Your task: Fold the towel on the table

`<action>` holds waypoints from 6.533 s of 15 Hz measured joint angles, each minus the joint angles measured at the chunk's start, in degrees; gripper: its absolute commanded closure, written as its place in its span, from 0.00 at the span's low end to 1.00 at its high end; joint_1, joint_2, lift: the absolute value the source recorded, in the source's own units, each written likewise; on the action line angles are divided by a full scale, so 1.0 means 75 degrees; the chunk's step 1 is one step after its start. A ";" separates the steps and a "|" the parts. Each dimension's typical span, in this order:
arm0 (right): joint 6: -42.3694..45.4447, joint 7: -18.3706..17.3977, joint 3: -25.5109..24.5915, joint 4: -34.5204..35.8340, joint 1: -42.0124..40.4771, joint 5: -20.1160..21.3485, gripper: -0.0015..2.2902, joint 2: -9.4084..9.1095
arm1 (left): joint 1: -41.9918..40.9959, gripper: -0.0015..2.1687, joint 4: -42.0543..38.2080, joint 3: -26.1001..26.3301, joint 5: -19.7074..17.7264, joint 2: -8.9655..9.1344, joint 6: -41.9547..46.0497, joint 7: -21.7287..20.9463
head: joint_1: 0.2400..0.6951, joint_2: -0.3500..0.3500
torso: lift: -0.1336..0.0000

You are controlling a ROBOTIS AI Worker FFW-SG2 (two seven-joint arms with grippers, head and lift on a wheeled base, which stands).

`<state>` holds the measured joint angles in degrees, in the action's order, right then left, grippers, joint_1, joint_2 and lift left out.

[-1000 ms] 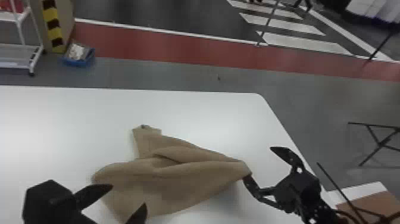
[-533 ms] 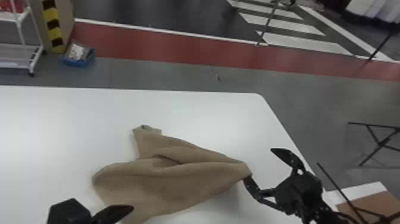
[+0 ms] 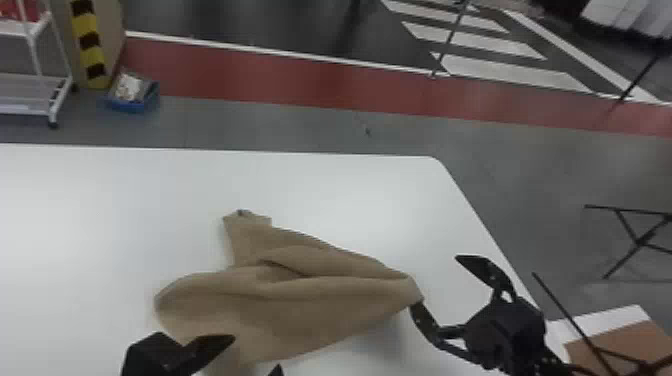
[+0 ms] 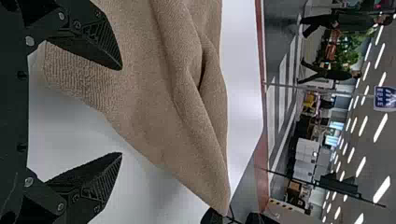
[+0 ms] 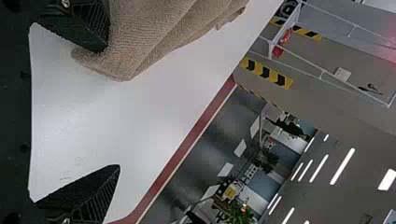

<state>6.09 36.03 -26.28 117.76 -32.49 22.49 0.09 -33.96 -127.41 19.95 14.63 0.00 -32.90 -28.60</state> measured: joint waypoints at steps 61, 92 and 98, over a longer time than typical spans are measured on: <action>-0.0501 0.1455 0.1697 0.1066 -0.0317 0.3504 0.09 0.0000 | 0.2878 0.77 -0.1745 -0.1591 0.2307 0.0000 -0.4327 -0.0999 | 1.00 0.36 | 0.07; -0.2725 0.2126 0.0556 0.3278 0.0123 0.1698 0.89 0.0000 | 0.2467 0.77 -0.2083 -0.2023 0.1994 0.0000 -0.4110 -0.1026 | 1.00 0.28 | 0.07; -0.4981 0.2373 0.0024 0.3904 0.0929 0.0175 0.89 0.0000 | 0.2489 0.77 -0.2124 -0.1975 0.1990 0.0000 -0.4104 -0.1010 | 1.00 0.23 | 0.07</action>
<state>-31.27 53.83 -26.10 147.04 -25.53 23.80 0.09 -15.30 -143.34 5.14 29.56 0.00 -63.68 -36.18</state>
